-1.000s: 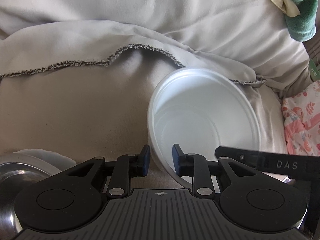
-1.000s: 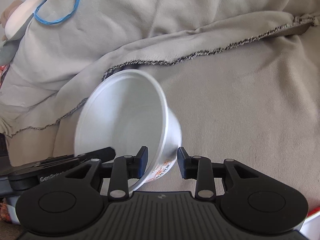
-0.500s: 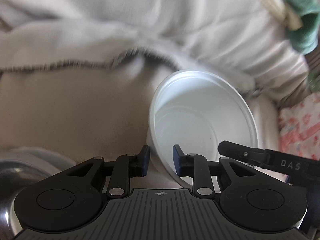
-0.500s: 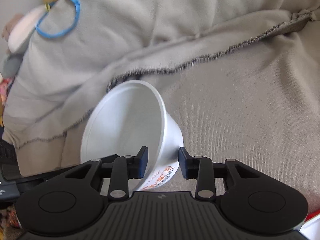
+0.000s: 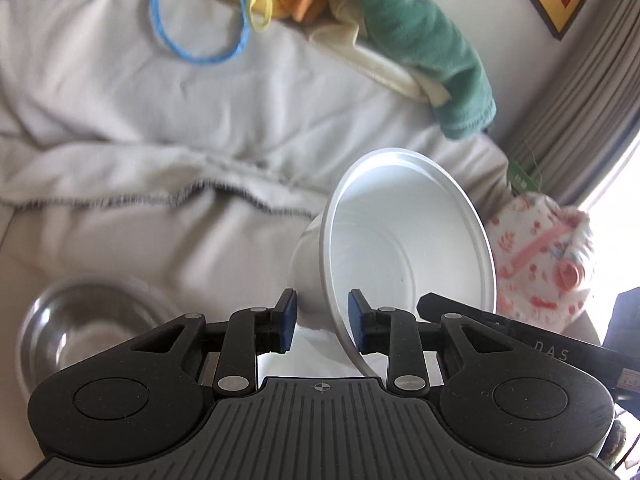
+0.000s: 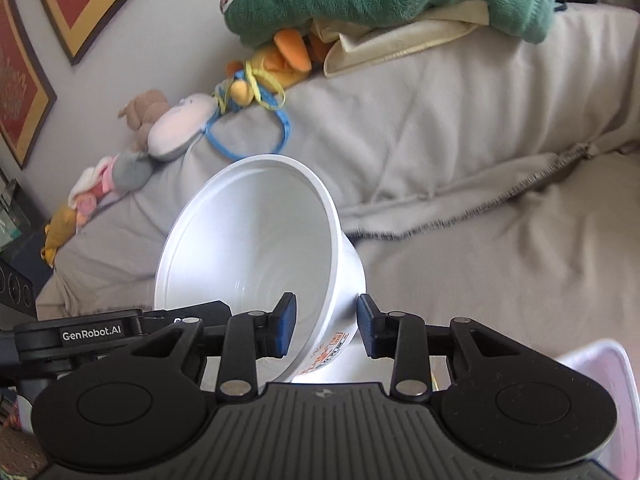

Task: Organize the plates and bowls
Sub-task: 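Lower the white cup with the left tool into the blue bowl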

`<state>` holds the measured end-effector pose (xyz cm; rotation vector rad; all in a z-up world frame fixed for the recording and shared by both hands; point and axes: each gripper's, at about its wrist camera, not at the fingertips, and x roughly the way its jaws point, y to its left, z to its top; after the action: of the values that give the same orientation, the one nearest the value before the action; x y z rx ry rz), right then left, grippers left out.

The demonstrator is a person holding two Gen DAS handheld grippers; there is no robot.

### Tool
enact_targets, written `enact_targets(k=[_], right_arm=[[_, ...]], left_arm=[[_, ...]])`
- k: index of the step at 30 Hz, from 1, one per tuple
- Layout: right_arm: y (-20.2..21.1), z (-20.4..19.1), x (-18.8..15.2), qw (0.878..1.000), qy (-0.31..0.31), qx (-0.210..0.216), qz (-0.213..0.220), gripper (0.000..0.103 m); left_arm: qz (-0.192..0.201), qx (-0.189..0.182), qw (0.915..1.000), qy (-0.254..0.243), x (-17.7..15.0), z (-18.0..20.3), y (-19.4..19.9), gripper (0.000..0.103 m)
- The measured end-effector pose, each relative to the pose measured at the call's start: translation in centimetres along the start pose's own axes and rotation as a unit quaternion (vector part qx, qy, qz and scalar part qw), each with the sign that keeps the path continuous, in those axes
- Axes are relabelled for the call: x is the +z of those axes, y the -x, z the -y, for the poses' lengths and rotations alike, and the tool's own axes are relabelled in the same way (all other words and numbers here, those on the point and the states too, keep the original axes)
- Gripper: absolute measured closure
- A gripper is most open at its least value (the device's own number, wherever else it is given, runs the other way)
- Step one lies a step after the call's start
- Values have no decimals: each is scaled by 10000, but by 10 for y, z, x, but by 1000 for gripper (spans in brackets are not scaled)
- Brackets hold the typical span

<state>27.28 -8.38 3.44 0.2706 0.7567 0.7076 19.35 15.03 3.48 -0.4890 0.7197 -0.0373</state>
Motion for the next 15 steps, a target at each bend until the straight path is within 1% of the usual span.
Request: enact_targets(k=[2,3,4,5,6,7,8,9,11,12,13,15], right_arm=[[2,3,-12,9998,-36,-54,-172,69],[-1,5,-18,9996,-65,-101,-272,68],[-5,7,-24,9992,-36,-143,-365,63],[-12,9,-30,9988,9,-219,-434,63],[-19,13,-35,9980,-11,-382,-496,63],[-26,16,-40,9965,-60,-606,-575,63],[-30,18,-45,9953,-76,-735,-630,61],[-29,20,-49,9952,-63,-748,-627,61],[-24,21,-52,9958,10,-741,-529,57],[-20,20,-55,9958,104,-807,-425,52],[-17,18,-56,9948,237,-942,-297,44],[-13,13,-58,9909,544,-1230,-55,37]], left_arm=[[-217,44,9996,178,-13,-6,-6,72],[-342,79,9991,224,-18,-9,-15,72],[-488,126,9984,253,-22,-14,-26,72],[-692,200,9968,357,-26,-19,-39,73],[-891,282,9944,498,-30,-26,-50,73],[-1000,319,9927,602,-34,-30,-54,73],[-1011,368,9923,613,-36,-31,-54,72],[-959,363,9931,571,-37,-30,-51,72],[-791,388,9950,463,-37,-26,-41,73],[-694,439,9958,397,-37,-24,-36,73],[-611,533,9962,313,-37,-22,-34,73],[-522,800,9954,120,-37,-19,-34,72]])
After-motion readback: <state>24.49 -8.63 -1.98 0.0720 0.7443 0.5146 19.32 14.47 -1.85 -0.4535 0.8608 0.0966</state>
